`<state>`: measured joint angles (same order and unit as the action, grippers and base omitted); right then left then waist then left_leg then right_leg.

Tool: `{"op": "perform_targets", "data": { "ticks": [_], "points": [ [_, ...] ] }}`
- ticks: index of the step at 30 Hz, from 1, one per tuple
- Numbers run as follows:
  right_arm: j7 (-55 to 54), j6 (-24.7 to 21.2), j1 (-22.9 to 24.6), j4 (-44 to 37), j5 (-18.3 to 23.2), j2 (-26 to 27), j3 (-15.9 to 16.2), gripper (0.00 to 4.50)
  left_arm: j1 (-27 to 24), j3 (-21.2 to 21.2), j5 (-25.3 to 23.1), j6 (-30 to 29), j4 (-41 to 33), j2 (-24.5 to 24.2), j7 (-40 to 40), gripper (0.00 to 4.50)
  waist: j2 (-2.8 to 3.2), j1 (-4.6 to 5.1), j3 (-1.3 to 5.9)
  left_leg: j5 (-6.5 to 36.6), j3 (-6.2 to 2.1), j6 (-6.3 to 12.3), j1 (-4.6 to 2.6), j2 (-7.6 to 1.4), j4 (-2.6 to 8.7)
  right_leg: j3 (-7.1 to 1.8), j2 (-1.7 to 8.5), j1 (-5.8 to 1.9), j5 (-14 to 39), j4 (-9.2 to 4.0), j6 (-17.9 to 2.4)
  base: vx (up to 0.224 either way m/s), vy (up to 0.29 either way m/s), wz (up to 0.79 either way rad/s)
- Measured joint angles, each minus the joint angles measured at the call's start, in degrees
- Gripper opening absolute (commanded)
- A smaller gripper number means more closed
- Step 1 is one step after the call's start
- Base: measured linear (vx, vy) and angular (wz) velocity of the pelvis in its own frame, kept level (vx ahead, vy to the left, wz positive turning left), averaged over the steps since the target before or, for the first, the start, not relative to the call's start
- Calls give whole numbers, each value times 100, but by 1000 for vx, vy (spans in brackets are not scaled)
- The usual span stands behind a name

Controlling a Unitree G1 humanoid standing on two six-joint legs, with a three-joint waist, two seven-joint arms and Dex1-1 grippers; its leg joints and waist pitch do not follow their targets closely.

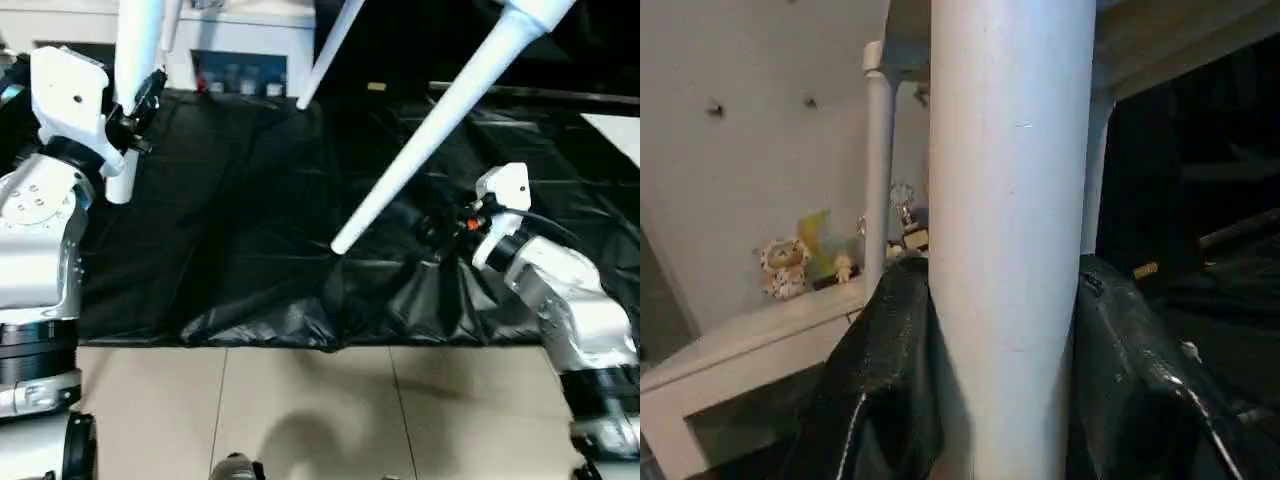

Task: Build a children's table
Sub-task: Flip table

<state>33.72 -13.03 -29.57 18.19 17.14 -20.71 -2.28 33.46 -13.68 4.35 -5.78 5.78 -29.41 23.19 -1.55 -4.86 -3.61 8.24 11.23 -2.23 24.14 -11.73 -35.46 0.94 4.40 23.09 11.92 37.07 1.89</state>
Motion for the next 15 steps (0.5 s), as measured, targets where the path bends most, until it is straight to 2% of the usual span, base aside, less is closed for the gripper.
{"op": "perform_targets", "data": {
  "ticks": [3, 6, 9, 12, 15],
  "points": [
    [-163, 117, -344, 352, -60, 72, -110, 450, -25, 0, 35, 54, 7, -48, 18, 166, -11, 7, 4, 0, 0, 0, -10, 0, 0, -1, 0, 5, -2, 0, -3, 0, 0, 0],
    [-268, 380, -873, 1129, -78, 259, -208, 450, -123, -51, 51, 107, -1, -87, 20, 166, -13, 23, 5, 0, 1, 0, -13, 0, 0, -2, 1, 14, -7, 0, -10, 0, 0, 0],
    [-254, 643, -1169, 1654, -40, 404, -323, 450, -170, -84, 74, 107, -1, -95, 36, 166, -15, -14, 6, 0, 2, 0, -12, 0, 0, -2, 1, 14, -11, 0, -17, 0, 0, 0],
    [-59, 993, -1755, 2721, 198, 650, -566, 450, -218, -118, 112, 119, 31, -112, 85, 166, -8, -22, 3, 0, 6, -1, -6, 0, 0, -4, 1, 19, -48, 1, -62, 0, 0, 0],
    [97, 1280, -2270, 3555, 249, 699, -691, 450, -217, -114, 183, 239, 124, -118, 181, 166, -7, -56, 2, 1, 6, -2, -6, 0, 1, -2, 2, 17, -51, 0, -65, 0, 0, 0]
  ]
}}
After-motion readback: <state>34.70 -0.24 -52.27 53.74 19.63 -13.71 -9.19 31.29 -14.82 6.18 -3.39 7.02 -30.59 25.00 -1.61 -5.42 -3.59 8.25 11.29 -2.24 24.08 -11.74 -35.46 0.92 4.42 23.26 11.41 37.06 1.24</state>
